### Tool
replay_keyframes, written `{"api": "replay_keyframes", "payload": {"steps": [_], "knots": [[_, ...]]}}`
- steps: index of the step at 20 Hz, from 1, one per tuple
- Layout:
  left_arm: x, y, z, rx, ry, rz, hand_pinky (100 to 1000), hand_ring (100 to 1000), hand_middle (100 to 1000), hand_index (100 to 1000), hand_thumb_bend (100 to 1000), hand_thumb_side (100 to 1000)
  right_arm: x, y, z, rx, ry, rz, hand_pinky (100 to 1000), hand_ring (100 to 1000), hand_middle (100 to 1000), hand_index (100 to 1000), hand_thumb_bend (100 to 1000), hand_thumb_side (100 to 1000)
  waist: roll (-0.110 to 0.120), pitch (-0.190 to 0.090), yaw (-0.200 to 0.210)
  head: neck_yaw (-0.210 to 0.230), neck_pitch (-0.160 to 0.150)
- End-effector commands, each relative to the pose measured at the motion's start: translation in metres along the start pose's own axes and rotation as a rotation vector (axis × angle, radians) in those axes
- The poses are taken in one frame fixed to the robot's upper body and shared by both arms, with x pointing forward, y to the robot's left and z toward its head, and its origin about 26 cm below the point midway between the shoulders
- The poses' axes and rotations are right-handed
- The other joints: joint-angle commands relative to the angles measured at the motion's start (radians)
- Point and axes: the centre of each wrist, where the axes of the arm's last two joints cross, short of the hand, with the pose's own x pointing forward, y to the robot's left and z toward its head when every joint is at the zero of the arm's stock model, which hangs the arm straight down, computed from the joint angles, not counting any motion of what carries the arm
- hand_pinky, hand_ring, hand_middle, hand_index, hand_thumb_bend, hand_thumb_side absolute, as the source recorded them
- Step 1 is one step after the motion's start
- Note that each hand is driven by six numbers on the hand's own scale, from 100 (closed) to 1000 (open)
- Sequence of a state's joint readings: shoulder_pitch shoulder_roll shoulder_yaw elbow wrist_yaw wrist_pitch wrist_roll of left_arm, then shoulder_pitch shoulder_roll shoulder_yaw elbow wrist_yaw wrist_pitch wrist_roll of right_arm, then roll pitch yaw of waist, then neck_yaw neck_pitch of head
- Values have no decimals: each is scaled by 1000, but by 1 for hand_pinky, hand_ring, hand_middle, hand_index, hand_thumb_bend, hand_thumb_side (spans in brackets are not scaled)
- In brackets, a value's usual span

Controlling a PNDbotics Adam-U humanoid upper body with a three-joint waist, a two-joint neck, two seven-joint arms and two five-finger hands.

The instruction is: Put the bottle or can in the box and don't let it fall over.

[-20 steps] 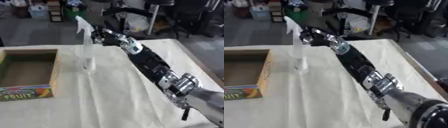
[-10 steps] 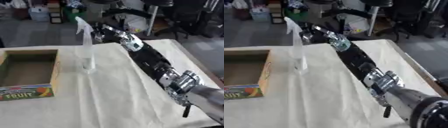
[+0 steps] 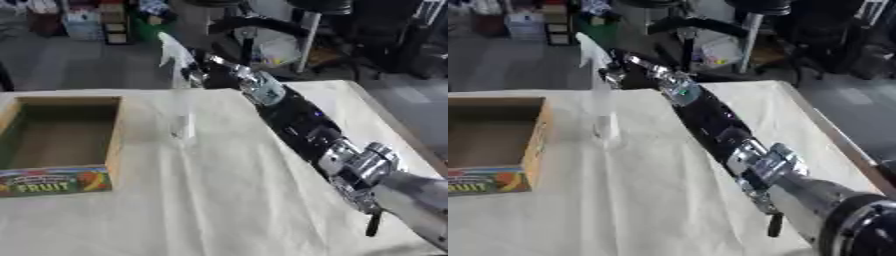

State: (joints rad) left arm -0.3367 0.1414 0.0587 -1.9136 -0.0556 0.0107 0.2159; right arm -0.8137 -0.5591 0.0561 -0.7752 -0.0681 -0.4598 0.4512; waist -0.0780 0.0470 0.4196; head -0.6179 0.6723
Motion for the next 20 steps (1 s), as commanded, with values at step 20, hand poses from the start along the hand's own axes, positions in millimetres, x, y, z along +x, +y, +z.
{"api": "replay_keyframes", "payload": {"steps": [20], "knots": [[14, -6, -10, -20, -63, 23, 742, 729, 593, 797, 521, 572, 39, -40, -9, -50, -75, -3, 1000, 1000, 1000, 1000, 100, 475, -19, 23, 26, -27, -42]]}}
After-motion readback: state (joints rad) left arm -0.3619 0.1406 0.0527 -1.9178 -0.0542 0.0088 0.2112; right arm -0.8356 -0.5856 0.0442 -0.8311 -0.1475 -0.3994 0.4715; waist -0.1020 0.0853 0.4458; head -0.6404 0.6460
